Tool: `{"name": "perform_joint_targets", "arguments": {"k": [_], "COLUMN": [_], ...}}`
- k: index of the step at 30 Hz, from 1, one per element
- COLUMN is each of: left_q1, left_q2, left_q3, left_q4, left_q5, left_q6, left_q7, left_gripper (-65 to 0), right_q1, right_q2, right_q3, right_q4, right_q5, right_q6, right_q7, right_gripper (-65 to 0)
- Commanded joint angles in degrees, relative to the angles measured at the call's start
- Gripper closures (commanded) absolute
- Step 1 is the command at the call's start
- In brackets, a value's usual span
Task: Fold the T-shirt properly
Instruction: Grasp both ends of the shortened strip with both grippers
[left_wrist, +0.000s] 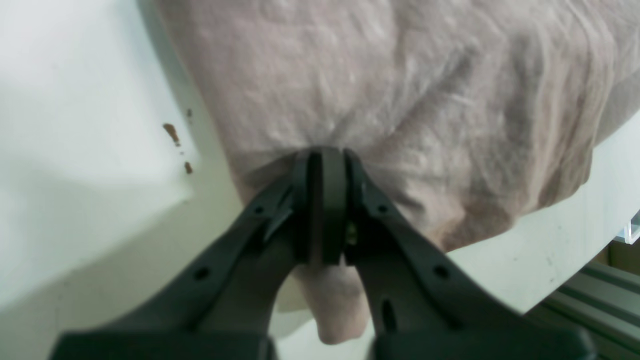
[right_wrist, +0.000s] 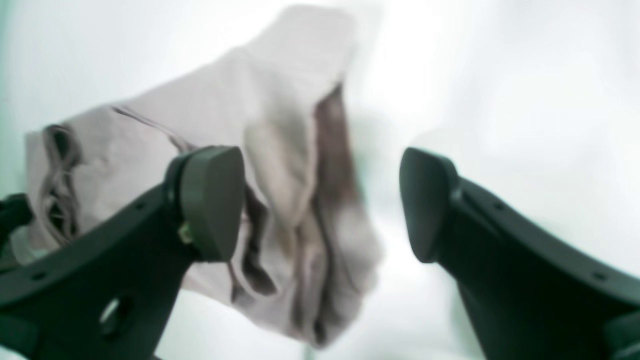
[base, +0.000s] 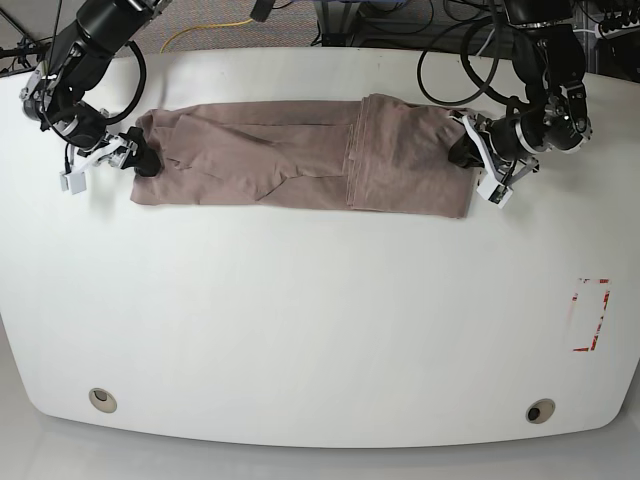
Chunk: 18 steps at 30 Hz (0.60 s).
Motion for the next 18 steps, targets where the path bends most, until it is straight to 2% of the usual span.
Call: {"name": "perform_joint_targets", "arguments": {"k": [1, 6, 9, 12, 14, 16, 18], "left_q1": [-0.51, -0.59, -0.59, -0.59, -0.68, -0.77, -0.77], "left_q2": [-0.55, -0.55, -0.55, -0.55, -0.55, -0.46, -0.19], "left_q3": [-0.19, -0.1, -0.1, -0.01, 0.08, 0.08, 0.25], "left_q4": [0.81, 0.89, 0.89, 0.89, 0.72, 0.63, -0.69], "left_q5": [-0.9, -0.9, -0.9, -0.64, -0.55, -0.55, -0.55], "left_q6": [-0.1, -0.1, -0.1, -0.1, -0.1, -0.1, -0.1], "left_q7": [-0.97, -0.97, -0.97, -0.97, -0.97, -0.97, -0.97], "left_gripper": [-2.1, -2.1, -2.1, -2.2, -2.2, -2.2, -2.2], "right_q1": [0.0, -0.53, -1.32, -1.32, -1.32, -1.32, -1.67], "right_q2": [-0.54, -4.32, -5.64, -5.81, -5.81, -5.55, -5.55], "right_q3": [-1.62, -3.47, -3.91, -3.91, -3.91, -3.82, -3.73], "right_q4": [0.71, 3.44, 6.16, 8.1, 8.36, 9.15, 12.23], "right_q5": [0.82, 0.2, -1.29, -3.4, -3.66, -3.66, -3.93], "right_q6": [0.43, 0.43, 0.43, 0.43, 0.43, 0.43, 0.43], "right_q7": [-0.05, 0.13, 0.13, 0.13, 0.21, 0.21, 0.13], "right_gripper": [-46.0, -44.5, -34.1, -13.3, -3.5, 0.0, 0.0]}}
